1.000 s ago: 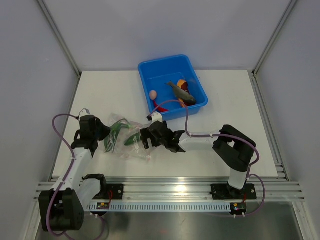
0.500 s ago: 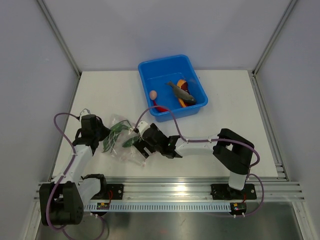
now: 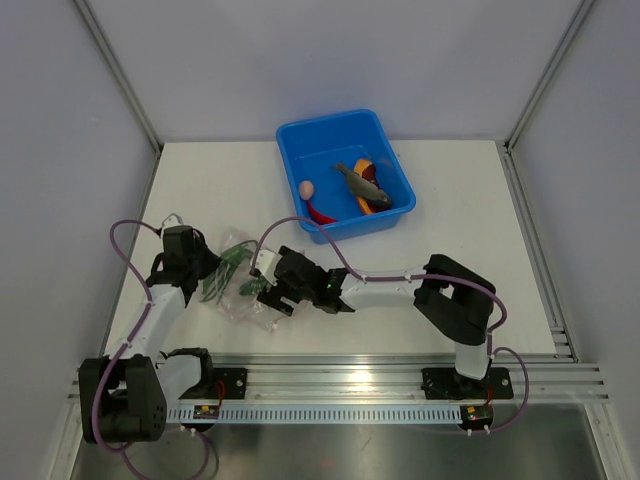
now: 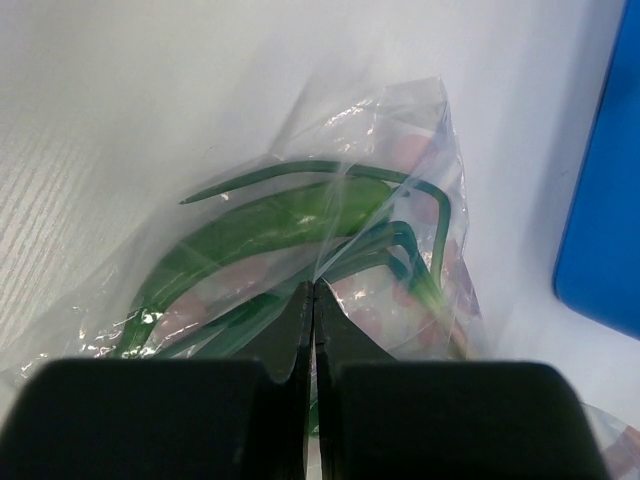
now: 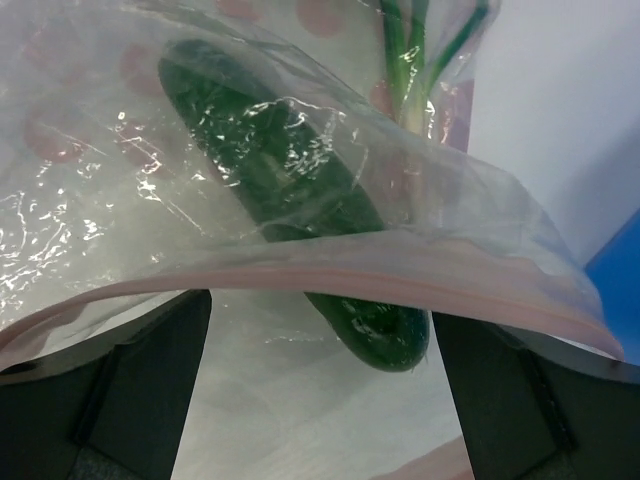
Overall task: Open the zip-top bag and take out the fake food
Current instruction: Pick up the fake vegetable at the center of the board.
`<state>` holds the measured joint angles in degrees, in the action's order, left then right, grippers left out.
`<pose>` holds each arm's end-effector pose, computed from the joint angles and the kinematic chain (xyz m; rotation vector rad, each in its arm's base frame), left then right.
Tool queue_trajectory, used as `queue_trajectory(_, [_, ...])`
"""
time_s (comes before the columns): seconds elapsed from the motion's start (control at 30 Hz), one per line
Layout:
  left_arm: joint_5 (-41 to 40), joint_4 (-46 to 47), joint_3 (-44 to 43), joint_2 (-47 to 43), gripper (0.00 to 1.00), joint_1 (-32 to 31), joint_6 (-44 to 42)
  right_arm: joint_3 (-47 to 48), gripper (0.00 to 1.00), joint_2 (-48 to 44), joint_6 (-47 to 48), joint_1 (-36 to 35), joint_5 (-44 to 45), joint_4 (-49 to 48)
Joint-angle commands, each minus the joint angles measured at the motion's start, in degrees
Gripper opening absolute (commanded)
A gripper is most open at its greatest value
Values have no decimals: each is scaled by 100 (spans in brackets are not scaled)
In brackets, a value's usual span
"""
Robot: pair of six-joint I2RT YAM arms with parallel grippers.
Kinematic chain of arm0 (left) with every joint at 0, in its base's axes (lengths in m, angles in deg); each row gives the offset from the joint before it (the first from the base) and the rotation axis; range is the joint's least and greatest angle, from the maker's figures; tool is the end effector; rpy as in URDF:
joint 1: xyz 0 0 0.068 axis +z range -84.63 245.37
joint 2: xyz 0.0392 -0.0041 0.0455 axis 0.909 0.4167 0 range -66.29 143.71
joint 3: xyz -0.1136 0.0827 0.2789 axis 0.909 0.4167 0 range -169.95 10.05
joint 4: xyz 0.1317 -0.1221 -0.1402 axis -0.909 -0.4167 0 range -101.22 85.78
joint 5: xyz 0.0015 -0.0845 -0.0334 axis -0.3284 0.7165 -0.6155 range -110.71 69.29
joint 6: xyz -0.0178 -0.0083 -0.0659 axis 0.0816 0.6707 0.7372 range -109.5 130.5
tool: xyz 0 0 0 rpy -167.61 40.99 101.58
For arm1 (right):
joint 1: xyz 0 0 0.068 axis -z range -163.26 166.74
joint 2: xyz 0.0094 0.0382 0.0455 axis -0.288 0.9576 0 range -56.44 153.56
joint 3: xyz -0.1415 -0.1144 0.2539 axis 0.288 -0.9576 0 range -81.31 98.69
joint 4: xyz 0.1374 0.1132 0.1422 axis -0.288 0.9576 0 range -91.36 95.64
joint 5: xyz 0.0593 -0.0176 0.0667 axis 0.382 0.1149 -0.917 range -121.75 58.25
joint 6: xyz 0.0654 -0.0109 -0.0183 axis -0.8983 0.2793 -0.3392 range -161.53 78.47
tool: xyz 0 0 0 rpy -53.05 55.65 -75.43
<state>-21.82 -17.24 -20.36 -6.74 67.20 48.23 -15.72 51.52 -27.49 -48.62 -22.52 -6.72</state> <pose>0.1731 0.0067 0.2399 -0.7961 2.1843 -0.2965 0.1797 0.3703 0.2294 -1.3517 1.7681 0.3182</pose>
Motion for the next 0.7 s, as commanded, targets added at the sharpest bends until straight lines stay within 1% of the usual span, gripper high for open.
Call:
queue_trajectory(0.0, [-4,308,-219,30,0,-16,-144,218,99,172,476,-3,-290,-122])
queue_trajectory(0.17, [14,326,-211,39,0,-16,-152,297,100,304,424,146,-843,-53])
queue_trajectory(0.47, [75,326,-202,13,0,-16,-153,622,97,603,257,296,-1468,387])
queue_trajectory(0.5, [75,326,-202,4,0,-16,-161,657,95,629,248,305,-1538,465])
queue_trajectory(0.57, [67,317,-202,4,0,-16,-161,780,90,708,239,305,-1574,510])
queue_trajectory(0.6, [75,326,-202,4,0,-16,-161,798,87,726,231,296,-1609,693])
queue_trajectory(0.63, [75,317,-202,4,0,-16,-161,798,83,718,230,305,-1626,695])
queue_trajectory(0.67, [75,317,-202,4,0,-16,-161,790,81,709,222,296,-1644,703])
